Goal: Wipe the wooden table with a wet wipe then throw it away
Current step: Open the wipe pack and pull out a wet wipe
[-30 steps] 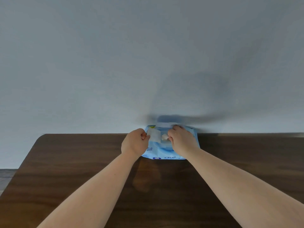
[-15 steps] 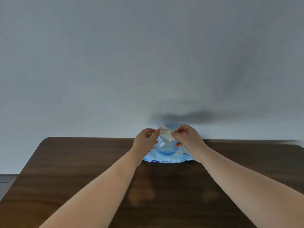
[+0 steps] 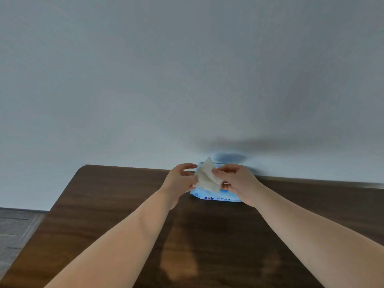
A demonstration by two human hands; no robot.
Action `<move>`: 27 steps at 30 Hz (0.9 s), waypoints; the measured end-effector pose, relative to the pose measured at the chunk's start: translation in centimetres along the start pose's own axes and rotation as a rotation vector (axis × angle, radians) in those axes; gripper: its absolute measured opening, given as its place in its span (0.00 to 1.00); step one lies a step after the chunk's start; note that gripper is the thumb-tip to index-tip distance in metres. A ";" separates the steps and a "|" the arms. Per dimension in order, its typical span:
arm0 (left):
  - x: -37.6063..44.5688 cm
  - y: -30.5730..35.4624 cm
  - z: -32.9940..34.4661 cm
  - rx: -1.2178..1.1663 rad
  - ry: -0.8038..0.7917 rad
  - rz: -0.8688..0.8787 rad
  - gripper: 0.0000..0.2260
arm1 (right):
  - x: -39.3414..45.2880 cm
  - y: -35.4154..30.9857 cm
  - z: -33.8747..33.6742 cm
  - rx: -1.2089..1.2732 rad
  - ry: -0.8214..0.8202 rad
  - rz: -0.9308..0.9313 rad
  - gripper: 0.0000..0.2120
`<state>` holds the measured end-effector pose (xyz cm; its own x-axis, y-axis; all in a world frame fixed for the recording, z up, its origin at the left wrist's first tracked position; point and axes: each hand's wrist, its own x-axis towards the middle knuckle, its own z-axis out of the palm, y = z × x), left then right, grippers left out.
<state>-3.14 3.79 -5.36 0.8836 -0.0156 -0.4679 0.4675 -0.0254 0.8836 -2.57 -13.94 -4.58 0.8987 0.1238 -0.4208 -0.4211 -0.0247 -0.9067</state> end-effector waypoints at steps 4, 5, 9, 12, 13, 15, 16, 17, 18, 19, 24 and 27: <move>-1.0 -0.3 -1.6 0.183 0.101 0.049 0.11 | -0.3 -0.3 1.5 -0.011 0.057 -0.020 0.09; -1.2 -0.4 -1.9 0.249 0.126 0.068 0.07 | -0.3 -0.4 2.0 0.002 0.055 -0.028 0.09; -2.4 -0.4 -2.7 0.283 0.115 0.083 0.09 | -0.4 -0.7 4.5 -0.036 0.016 -0.051 0.10; -3.4 -0.1 -3.9 0.060 0.008 0.066 0.16 | -0.6 -0.8 6.5 0.026 -0.028 -0.041 0.14; -3.7 -0.1 -4.4 -0.025 -0.034 0.072 0.16 | -0.7 -0.8 7.1 0.042 -0.042 -0.039 0.16; -4.2 -0.3 -5.7 -0.165 -0.099 0.092 0.15 | -0.8 -0.8 8.4 0.028 -0.046 -0.039 0.19; -4.4 -0.4 -6.2 -0.213 -0.117 0.099 0.15 | -0.8 -0.6 9.0 0.011 -0.036 -0.033 0.19; -4.5 -0.5 -6.7 -0.250 -0.127 0.105 0.15 | -0.8 -0.4 9.5 0.007 -0.029 -0.023 0.19; -4.7 -0.6 -7.2 -0.276 -0.136 0.110 0.15 | -0.8 -0.1 10.2 0.019 -0.027 -0.008 0.19; -4.9 -0.7 -7.5 -0.284 -0.139 0.115 0.14 | -0.8 0.3 10.6 0.033 -0.027 0.009 0.19; -5.6 -1.4 -9.1 -0.091 -0.130 0.094 0.12 | -0.4 1.3 12.5 0.012 -0.061 0.006 0.24; -5.4 -2.0 -9.7 0.069 -0.012 0.052 0.07 | -0.2 1.3 13.2 -0.066 -0.039 0.003 0.28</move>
<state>-8.66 13.66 -4.48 0.9061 -0.0309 -0.4218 0.4176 -0.0930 0.9039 -4.92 -0.93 -5.23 0.8913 0.1621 -0.4234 -0.4140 -0.0900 -0.9058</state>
